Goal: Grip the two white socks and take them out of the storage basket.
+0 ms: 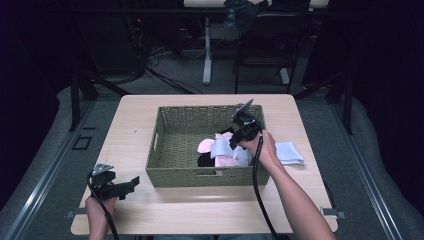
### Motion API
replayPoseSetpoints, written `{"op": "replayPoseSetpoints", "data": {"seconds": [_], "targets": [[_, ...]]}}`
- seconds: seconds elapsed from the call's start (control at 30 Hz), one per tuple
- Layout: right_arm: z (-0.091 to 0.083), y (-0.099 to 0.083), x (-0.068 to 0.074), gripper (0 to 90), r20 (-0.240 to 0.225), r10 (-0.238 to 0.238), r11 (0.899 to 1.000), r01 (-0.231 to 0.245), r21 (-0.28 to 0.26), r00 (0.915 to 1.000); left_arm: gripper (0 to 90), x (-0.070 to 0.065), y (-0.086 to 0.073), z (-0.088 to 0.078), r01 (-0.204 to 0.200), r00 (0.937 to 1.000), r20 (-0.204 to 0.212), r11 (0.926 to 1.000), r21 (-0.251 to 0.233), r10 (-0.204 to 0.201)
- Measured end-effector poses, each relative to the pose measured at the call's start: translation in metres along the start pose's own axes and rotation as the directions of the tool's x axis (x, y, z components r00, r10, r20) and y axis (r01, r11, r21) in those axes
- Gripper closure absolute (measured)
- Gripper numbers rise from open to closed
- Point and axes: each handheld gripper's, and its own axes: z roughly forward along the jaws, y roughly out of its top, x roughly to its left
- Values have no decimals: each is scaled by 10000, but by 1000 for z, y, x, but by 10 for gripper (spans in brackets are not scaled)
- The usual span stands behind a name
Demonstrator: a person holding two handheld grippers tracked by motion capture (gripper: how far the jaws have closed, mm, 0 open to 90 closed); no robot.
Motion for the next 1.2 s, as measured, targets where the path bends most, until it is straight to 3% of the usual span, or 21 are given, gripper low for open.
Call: {"op": "replayPoseSetpoints", "data": {"seconds": [0.2, 0.3, 0.4, 0.47, 0.5, 0.67, 0.7, 0.73, 0.9, 0.93, 1.03, 1.07, 1.1, 1.13, 1.2], "targets": [[3, -2, -1, 263, 521, 20, 9997, -33, 254, 9986, 15, -1, 1, 0, -64, 10000, 47, 10000, 66, 64], [11, -1, 1, 290, 468, 176, 9986, -199, 500, 9988, 15, -1, 0, 0, -31, 10000, 42, 10000, -43, 32], [16, 0, 2, 326, 224, 74, 9960, -93, 884, 9997, 14, -2, 0, -1, -49, 10000, 66, 10000, -87, 50], [21, 0, 6, 342, -402, 164, 9976, -136, 679, 9991, 15, -2, 1, -1, -95, 9999, 107, 9999, -47, 96], [21, 0, 6, 342, -402, 164, 9976, -136, 679, 9991, 15, -2, 1, -1, -95, 9999, 107, 9999, -47, 96], [24, 4, 19, 333, -987, -348, 9973, 408, 602, 9945, 15, -1, 1, -1, -98, 9999, 99, 9999, -45, 98], [24, 4, 19, 333, -987, -348, 9973, 408, 602, 9945, 15, -1, 1, -1, -98, 9999, 99, 9999, -45, 98], [23, 6, 22, 319, -983, -783, 9914, 879, 974, 9921, 15, -2, 1, -1, -116, 9999, 102, 9999, -51, 116], [29, 7, 27, 320, -746, -1036, 9896, 1104, 927, 9918, 15, -2, 0, -1, -78, 9999, 67, 9999, -99, 78], [31, 8, 28, 364, -459, -1113, 9875, 1157, 1066, 9927, 15, -2, 0, -1, -75, 9999, 71, 9999, -98, 76], [34, 7, 28, 430, -305, -1018, 9897, 1043, 977, 9943, 15, -1, 0, -1, -86, 9999, 88, 9999, -109, 87], [34, 7, 28, 471, -239, -985, 9899, 1004, 996, 9949, 14, -1, 0, -1, -85, 9999, 83, 9999, -110, 86], [31, 9, 26, 517, -203, -1263, 9833, 1279, 1298, 9918, 15, -1, 0, -1, -87, 9999, 70, 9999, -101, 88], [33, 8, 27, 576, -198, -1033, 9895, 1048, 992, 9945, 15, -1, 0, -1, -86, 9999, 63, 9999, -103, 86], [31, 8, 26, 688, -233, -1063, 9888, 1082, 1029, 9941, 15, -2, 0, -2, -97, 9999, 34, 9999, -104, 97]]}}
